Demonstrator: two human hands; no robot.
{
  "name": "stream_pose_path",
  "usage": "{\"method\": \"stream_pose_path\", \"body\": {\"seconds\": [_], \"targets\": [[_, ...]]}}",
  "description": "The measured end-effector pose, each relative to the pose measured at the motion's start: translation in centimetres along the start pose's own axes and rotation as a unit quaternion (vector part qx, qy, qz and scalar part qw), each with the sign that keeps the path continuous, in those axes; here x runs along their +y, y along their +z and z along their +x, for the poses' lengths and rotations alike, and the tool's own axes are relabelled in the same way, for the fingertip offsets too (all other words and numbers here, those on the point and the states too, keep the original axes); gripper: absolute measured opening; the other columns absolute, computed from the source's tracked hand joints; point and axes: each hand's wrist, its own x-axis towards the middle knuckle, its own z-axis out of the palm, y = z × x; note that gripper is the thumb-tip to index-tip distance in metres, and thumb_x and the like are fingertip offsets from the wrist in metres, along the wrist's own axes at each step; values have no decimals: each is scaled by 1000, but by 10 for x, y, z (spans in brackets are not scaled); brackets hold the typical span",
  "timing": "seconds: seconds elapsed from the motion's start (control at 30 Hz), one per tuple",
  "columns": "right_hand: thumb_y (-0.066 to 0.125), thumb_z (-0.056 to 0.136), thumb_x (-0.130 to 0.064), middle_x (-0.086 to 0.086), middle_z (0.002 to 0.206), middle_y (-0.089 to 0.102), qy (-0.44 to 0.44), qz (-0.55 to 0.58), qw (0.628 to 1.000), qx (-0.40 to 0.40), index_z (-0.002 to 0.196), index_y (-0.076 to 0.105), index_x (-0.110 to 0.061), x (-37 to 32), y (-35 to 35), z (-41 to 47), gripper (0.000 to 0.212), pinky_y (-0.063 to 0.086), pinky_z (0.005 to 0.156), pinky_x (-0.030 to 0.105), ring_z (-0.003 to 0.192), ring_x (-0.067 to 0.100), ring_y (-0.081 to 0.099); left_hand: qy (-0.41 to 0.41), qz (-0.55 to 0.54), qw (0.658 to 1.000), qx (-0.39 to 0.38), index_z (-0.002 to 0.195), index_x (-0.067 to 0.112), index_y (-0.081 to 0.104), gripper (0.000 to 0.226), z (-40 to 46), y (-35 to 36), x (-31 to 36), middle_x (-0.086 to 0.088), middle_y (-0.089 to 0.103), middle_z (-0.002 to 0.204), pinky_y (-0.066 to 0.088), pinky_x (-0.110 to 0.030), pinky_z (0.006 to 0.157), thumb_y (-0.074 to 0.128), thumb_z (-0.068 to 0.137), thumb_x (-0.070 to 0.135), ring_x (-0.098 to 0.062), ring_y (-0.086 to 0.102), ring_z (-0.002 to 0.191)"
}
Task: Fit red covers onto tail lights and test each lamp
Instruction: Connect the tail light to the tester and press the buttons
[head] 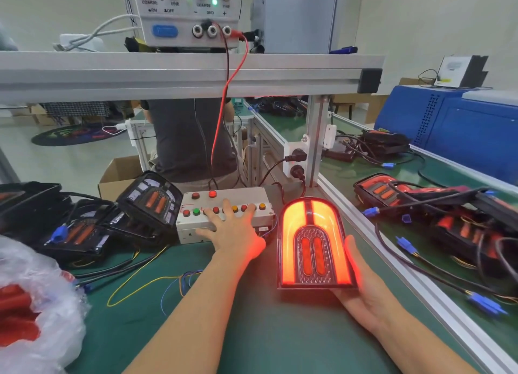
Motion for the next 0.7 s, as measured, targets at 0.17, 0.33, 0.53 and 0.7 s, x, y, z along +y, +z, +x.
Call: {"method": "stream_pose_path", "body": {"seconds": [0.17, 0.33, 0.53, 0.7], "targets": [[63, 76, -52, 16, 111, 72, 2, 19, 1000, -9, 112, 71, -9, 0, 1, -1, 56, 60, 65, 33, 94, 25, 72, -2, 0, 1000, 5, 142, 50, 20, 76, 0, -1, 0, -4, -4, 157, 10, -75, 102, 60, 80, 35, -49, -10, 140], [64, 74, -54, 15, 114, 71, 7, 14, 1000, -14, 119, 67, -10, 0, -1, -1, 63, 59, 70, 34, 99, 25, 71, -6, 0, 1000, 1, 142, 50, 21, 75, -1, -2, 1, -3, -4, 157, 8, -75, 102, 58, 79, 30, -48, -9, 140], [60, 79, -53, 14, 110, 73, 9, 8, 1000, -9, 115, 68, -9, -1, 2, -2, 57, 59, 68, 32, 95, 23, 72, -10, 19, 1000, -13, 143, 50, 20, 73, 1, -8, 1, -4, -7, 158, 0, -74, 104, 56, 82, 35, -45, -10, 142], [57, 83, -53, 14, 111, 72, 6, 1, 1000, -7, 116, 68, -10, -2, 3, -3, 56, 57, 73, 32, 96, 22, 72, 35, 70, 997, 19, 147, 45, 17, 77, 0, -6, 2, -6, -5, 160, -9, -70, 106, 54, 80, 34, -36, -12, 145]]}}
